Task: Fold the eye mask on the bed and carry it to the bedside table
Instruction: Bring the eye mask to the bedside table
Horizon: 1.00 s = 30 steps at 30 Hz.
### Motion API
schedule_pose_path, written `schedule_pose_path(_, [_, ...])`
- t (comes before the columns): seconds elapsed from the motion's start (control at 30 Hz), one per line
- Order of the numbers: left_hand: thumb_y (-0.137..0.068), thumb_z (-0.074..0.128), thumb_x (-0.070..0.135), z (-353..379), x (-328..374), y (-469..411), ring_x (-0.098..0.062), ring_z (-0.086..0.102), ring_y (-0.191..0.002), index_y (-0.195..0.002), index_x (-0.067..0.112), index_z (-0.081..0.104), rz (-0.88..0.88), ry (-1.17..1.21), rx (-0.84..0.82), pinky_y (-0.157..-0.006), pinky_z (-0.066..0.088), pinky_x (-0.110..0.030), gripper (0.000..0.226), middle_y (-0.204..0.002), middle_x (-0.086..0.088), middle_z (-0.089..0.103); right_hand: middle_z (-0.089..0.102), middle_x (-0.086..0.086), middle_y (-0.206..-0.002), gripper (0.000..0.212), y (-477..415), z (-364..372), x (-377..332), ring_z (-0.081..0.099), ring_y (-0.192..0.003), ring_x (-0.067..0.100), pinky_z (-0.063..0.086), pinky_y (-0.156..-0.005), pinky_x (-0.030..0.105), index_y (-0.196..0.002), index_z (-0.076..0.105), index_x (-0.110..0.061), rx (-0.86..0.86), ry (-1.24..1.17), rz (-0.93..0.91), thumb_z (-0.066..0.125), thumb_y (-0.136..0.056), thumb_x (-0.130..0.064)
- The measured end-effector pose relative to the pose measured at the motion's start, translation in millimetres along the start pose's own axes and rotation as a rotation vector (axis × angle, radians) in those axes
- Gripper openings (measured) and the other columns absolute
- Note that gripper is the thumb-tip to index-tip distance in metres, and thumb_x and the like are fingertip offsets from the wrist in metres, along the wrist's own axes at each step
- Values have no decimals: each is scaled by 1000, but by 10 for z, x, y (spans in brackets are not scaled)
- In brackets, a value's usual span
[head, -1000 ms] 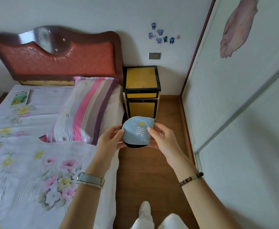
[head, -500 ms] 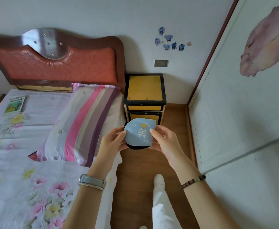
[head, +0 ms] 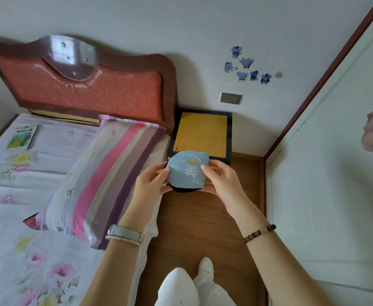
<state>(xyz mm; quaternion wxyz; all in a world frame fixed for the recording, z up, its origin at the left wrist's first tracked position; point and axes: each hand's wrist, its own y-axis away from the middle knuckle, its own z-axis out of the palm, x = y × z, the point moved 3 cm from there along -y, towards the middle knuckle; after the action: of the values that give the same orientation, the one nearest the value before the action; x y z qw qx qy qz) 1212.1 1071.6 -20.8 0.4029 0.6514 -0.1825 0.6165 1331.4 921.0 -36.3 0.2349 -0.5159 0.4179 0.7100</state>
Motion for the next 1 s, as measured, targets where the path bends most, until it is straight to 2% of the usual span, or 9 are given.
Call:
schedule_pose_path(0.13, [-97,55,11,14,19,-363,-16,75,-90,-111,12,67,-16,-16,46,-70,61,-27,19,-97,-4,74,74,-1,-100,20,-390,7,-90,76,-89,13,63,-67,33,-114,65,-22,-29,-12,41,65,-94,-19])
schedule_pose_path(0.23, [-97,56,12,5,-1,-657,-14,75,-86,-117,7,65,-40,-29,75,-72,62,-30,23,-100,-7,73,73,1,-99,20,-683,25,-130,76,-87,15,63,-68,33,-114,66,-19,-34,-22,72,65,-94,-17])
schedule_pose_path(0.4, [-97,56,12,7,-57,-1266,-13,75,-86,-117,8,65,-93,-31,94,-66,61,-25,22,-99,-6,72,71,4,-103,23,-1238,68,-169,76,-85,13,63,-70,31,-116,63,-17,-9,-3,127,65,-93,-16])
schedule_pose_path(0.57, [-98,54,9,2,-96,-2024,-6,75,-77,-120,4,63,-125,-82,63,-67,61,-24,24,-99,-6,71,69,13,-114,32,-1954,147,-151,72,-100,25,62,-79,38,-125,58,-9,50,3,225,64,-94,-16])
schedule_pose_path(0.67, [-98,54,7,-39,-159,-2490,-9,73,-80,-122,2,61,-156,-99,87,-68,62,-24,26,-102,-9,70,69,15,-115,29,-2406,232,-95,71,-101,27,61,-81,41,-123,58,-9,70,7,272,64,-94,-15])
schedule_pose_path(0.73, [-98,54,7,-72,-209,-2791,-13,72,-85,-123,2,61,-175,-108,101,-68,61,-25,27,-107,-12,69,69,13,-113,24,-2707,288,-60,71,-99,25,62,-78,37,-117,59,-13,84,19,286,64,-94,-15])
schedule_pose_path(0.83, [-98,54,6,-100,-305,-3251,-19,70,-91,-124,3,60,-210,-123,107,-70,61,-26,27,-110,-12,67,67,10,-111,27,-3154,346,5,71,-97,22,63,-71,31,-121,58,-10,116,80,293,63,-95,-15])
schedule_pose_path(0.93, [-98,53,6,-92,-433,-3682,-21,69,-96,-125,2,60,-233,-140,107,-66,60,-21,28,-109,-9,66,65,13,-117,25,-3569,363,110,70,-101,25,62,-63,24,-120,57,-9,146,124,312,62,-95,-13])
schedule_pose_path(1.0, [-97,54,5,-82,-557,-3949,-22,68,-98,-124,2,61,-240,-153,119,-64,59,-19,28,-110,-9,65,64,16,-121,28,-3846,360,210,69,-103,27,61,-63,23,-123,57,-7,152,140,344,61,-95,-12])
